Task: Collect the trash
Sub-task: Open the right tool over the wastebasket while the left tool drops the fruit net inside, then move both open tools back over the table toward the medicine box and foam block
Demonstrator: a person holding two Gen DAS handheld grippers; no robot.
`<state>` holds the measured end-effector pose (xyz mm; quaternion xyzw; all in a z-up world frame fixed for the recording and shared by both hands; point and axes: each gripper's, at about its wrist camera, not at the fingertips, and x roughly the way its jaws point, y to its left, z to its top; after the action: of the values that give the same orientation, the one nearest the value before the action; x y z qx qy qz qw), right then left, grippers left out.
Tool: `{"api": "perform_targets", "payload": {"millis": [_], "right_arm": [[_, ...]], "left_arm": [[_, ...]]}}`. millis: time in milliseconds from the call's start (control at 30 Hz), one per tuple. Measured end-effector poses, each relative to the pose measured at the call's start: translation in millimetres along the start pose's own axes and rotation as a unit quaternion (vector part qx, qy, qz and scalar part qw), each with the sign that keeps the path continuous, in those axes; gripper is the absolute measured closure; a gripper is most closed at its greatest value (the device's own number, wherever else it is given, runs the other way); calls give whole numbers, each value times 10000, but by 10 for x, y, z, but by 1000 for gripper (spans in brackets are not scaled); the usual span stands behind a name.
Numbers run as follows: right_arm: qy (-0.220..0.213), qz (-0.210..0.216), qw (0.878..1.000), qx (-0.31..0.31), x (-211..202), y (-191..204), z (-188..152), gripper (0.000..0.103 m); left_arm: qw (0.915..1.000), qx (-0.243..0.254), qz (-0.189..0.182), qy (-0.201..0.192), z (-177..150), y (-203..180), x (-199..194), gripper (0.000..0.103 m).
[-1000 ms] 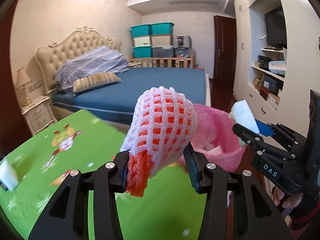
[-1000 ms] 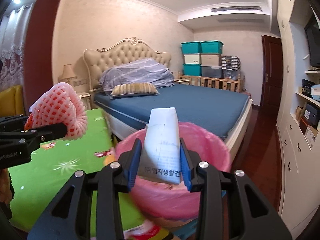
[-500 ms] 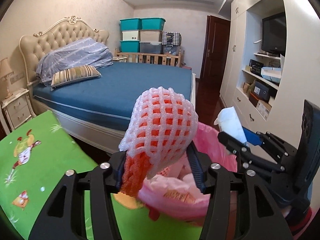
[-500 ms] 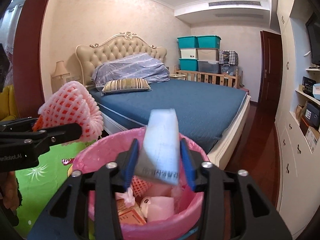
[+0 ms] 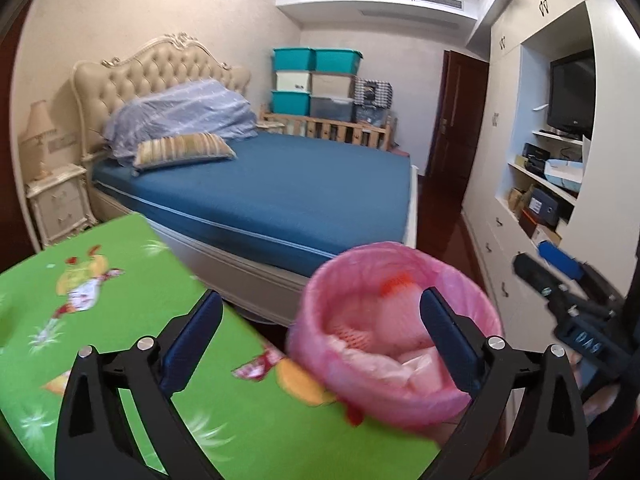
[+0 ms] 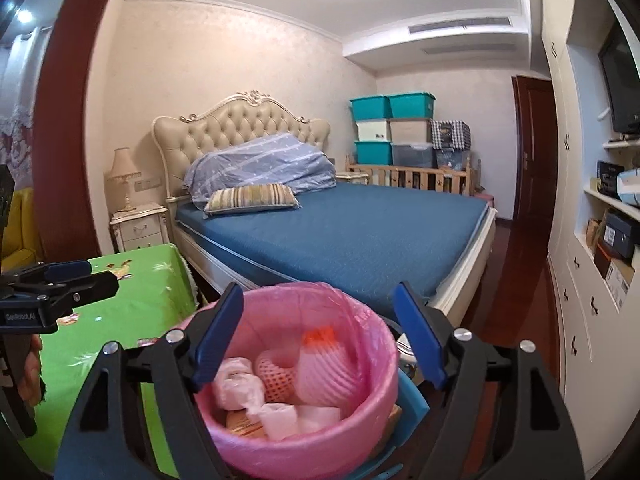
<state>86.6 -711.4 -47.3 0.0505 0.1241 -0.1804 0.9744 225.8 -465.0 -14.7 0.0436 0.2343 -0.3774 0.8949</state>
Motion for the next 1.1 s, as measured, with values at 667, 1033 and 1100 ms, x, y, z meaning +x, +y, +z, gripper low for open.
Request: {"api": "perform_targets", "payload": {"millis": [667, 1033, 1100], "right_arm": [[238, 1549, 9853, -673, -123, 2234, 16, 20], [762, 2385, 9623, -1058, 63, 3796, -236, 19], [848, 2498, 9579, -1135, 108, 4068, -256, 19]], "left_arm": [[9767, 196, 2137, -87, -690, 1563, -1740, 9], [9300, -451, 3642, -210, -1029, 2709, -2717, 9], [9211, -680, 3827, -248, -1083, 2913, -2872, 9]]}}
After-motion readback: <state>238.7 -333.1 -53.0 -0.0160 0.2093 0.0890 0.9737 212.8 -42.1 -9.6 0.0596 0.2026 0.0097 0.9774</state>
